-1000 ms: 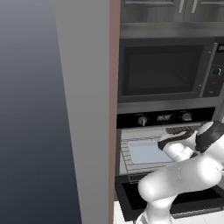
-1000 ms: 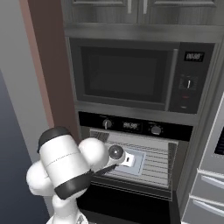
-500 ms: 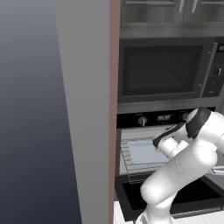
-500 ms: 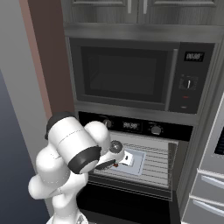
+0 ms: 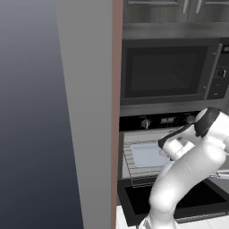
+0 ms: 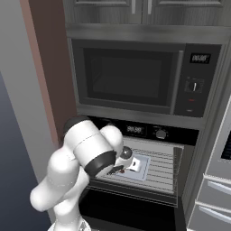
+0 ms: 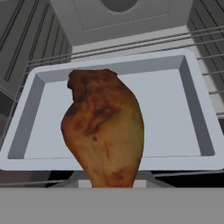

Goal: Place the chicken drumstick on the rack of the oven.

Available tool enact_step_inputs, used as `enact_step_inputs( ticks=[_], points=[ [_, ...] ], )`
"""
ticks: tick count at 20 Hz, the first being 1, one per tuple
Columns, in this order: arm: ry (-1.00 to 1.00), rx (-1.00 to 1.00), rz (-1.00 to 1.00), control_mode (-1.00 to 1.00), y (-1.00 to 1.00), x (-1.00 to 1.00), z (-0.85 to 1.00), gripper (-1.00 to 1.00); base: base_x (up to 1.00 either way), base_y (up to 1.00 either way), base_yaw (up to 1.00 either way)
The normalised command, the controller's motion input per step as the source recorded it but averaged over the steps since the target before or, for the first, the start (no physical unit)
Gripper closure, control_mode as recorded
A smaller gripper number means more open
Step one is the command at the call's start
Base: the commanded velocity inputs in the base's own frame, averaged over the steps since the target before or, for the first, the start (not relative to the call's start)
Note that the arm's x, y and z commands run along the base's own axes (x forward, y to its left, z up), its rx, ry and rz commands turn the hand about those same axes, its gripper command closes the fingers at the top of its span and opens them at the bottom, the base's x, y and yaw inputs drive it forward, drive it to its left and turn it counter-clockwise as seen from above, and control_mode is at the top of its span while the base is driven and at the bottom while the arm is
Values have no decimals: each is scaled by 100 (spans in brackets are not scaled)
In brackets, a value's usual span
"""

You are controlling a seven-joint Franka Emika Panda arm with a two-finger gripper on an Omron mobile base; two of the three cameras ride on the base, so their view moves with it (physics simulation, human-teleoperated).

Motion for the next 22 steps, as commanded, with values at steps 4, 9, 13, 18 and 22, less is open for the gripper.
enact_step_inputs(
  ticks=[4, 9, 13, 18, 22],
  points=[
    [-3, 0, 1, -100, 0, 5, -37, 100, 0, 0, 0],
    [-7, 0, 0, -100, 0, 0, -14, -100, 0, 0, 0],
    [-7, 0, 0, -100, 0, 6, 0, -100, 0, 0, 0],
    [-3, 0, 0, -100, 0, 9, 0, -100, 0, 0, 0],
    [0, 0, -1, -100, -26, -6, 34, -100, 0, 0, 0]
  ],
)
